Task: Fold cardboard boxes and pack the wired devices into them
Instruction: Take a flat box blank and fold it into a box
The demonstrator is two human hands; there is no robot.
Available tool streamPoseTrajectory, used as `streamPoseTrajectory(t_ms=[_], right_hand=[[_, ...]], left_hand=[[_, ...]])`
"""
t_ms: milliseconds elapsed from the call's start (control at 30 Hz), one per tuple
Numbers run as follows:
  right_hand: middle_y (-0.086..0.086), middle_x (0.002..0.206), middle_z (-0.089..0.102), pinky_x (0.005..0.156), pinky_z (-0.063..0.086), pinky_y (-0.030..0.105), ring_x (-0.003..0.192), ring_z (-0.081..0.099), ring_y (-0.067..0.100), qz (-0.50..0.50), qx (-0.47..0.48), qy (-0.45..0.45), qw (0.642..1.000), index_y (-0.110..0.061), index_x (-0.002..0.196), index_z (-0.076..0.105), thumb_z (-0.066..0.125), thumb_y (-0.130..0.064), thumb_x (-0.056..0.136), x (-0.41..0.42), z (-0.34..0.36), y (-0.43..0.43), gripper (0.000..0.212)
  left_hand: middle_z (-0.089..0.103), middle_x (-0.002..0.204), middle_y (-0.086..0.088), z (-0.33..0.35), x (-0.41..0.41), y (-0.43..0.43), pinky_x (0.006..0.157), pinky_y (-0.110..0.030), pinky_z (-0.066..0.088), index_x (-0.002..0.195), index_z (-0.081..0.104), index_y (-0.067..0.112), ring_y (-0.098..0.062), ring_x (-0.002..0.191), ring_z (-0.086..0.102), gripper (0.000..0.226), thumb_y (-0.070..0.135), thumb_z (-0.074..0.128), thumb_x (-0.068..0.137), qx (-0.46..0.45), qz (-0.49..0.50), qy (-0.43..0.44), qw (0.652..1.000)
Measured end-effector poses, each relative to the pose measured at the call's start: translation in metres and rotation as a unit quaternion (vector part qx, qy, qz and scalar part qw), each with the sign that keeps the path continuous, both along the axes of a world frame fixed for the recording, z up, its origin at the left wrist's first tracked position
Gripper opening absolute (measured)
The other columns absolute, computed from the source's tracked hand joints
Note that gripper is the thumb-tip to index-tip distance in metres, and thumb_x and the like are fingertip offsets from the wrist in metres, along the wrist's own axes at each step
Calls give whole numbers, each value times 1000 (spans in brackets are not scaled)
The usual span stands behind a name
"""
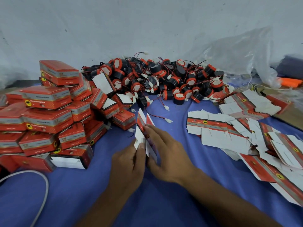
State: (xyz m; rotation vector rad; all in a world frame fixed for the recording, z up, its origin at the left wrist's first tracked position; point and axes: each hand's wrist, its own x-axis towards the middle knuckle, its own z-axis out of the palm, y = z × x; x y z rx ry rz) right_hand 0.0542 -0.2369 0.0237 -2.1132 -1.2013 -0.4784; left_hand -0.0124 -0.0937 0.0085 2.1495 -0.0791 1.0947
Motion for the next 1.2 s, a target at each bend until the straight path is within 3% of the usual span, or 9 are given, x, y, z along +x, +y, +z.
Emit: streamPoseTrajectory(t_ms=[133,267,367,467,600,733,833,933,1200], right_hand=[[-9,166,21,116,38,37,148,30,11,73,-68,104,990,-18,159,22,72,-33,86,4,-1,-2,90],[-7,156,42,114,39,29,141,41,5,89,-4,145,985,-15,152,40,58,-22,100,9,-2,-1,56],[-2,126,67,96,52,29,112,64,13,89,4,117,989,-8,138,57,52,-8,101,7,-1,0,37],[-9,80,57,62,50,40,67,52,15,78,-7,55,995,-6,117,63,49,3,100,7,-4,2,23],[5,87,69,60,52,46,71,61,29,50,5,30,998,-3,130,64,52,1,95,9,-8,0,37],[7,97,75,63,58,32,76,67,20,-24,92,-79,992,0,111,74,68,4,83,16,-3,-3,29],[6,88,67,60,48,16,68,56,8,-56,147,-96,983,-1,101,75,69,0,83,22,1,-6,18],[4,80,58,63,35,5,61,47,8,-53,176,-54,982,-2,97,74,61,-3,87,21,1,-9,16],[-3,84,58,61,42,13,66,55,9,-53,231,77,968,-9,103,69,68,-9,89,10,4,-6,14]], left_hand=[[41,49,15,-3,-2,7,52,-8,28,63,52,24,-3,46,40,32,28,47,94,5,23,6,1000],[53,58,21,-2,-1,7,57,1,35,88,70,11,10,59,55,13,19,60,86,-79,7,38,996],[65,79,20,-4,-1,6,57,-2,41,103,63,21,6,68,61,20,19,60,83,-151,-20,69,986],[64,103,22,-5,2,5,61,-10,47,119,50,25,1,88,64,38,28,59,83,-193,-15,81,978],[47,139,26,-5,5,9,89,-12,46,148,30,37,9,124,48,69,23,54,84,-174,-1,97,980],[22,162,8,-3,7,12,110,-8,24,153,17,35,-1,146,20,80,12,41,81,-101,10,126,987],[8,166,5,-3,7,7,99,5,19,150,21,40,13,144,6,81,6,40,79,-52,-26,126,990],[16,163,9,-2,6,3,105,-6,29,145,31,46,-1,148,15,79,9,49,77,-27,-125,111,986],[45,138,2,-4,4,12,92,-28,51,135,46,35,-22,123,54,61,38,71,79,-143,-181,112,967]])
